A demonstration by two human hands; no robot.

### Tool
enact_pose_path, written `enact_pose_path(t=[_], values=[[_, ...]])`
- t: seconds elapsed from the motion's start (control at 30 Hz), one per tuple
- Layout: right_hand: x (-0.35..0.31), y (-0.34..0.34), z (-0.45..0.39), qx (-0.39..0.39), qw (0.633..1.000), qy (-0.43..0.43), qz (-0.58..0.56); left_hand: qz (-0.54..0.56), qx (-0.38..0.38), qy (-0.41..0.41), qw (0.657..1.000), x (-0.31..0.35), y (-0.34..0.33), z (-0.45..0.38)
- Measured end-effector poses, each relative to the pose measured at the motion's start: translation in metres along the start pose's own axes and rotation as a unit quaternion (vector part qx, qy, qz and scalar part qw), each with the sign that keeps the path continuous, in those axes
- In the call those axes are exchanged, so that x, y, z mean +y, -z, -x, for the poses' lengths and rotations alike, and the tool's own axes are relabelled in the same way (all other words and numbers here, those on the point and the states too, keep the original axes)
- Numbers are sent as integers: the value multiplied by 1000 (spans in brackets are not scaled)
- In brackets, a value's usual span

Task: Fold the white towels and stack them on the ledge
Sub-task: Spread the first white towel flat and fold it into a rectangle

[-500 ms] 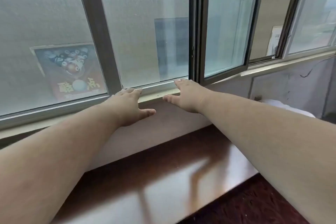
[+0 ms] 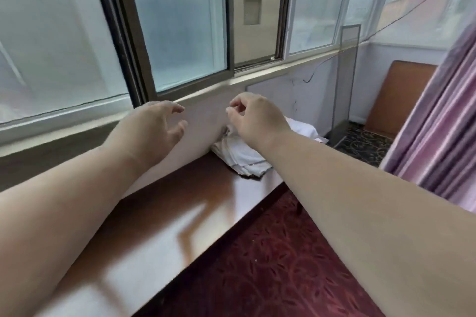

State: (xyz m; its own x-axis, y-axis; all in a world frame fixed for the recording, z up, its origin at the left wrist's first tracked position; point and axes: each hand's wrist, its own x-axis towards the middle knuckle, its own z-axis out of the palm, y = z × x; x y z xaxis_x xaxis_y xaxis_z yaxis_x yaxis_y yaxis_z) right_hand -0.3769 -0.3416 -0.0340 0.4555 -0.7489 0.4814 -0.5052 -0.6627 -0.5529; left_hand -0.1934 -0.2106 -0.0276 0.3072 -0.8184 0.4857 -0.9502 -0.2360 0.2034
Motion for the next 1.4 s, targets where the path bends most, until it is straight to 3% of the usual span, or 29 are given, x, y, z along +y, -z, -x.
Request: enact_pose_path(t=[0.2, 0.43, 0.7, 1.13, 1.4], values=[[160, 60, 27, -19, 997, -70, 23, 71, -34, 4, 997, 120, -112, -14], [289, 83, 47, -75, 987, -137, 36, 87, -114, 29, 989, 183, -215, -24], [367, 51, 6, -119, 982, -141, 50, 81, -154, 43, 984, 178, -303, -69], [483, -40, -171, -203, 955, -173, 128, -23, -310, -31, 950, 126, -464, -264], [539, -97, -257, -255, 941, -176, 137, -54, -359, -1, 932, 93, -524, -332]])
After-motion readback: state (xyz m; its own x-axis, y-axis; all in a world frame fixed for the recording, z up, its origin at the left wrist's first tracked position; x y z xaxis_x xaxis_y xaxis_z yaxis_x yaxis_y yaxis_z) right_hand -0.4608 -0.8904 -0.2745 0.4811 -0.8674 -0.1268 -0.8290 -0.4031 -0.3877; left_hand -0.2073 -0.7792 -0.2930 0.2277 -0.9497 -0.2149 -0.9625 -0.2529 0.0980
